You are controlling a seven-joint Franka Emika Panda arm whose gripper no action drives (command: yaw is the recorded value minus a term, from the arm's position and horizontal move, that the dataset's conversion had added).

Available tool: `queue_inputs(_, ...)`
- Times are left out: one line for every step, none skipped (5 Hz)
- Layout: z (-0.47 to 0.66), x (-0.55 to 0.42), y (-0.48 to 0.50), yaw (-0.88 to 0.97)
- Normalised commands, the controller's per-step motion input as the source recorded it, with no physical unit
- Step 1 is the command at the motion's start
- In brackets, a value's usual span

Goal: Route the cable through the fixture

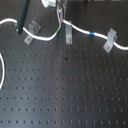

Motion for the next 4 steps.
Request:
queue_inputs(0.27, -0.101, 0.041, 0.27)
queue_inputs(0.4, -0.023, 0.073, 0.23)
queue_inputs(0.23, -0.01, 0.041, 0.1)
queue_inputs(0.27, -0.038, -0.011, 0.03)
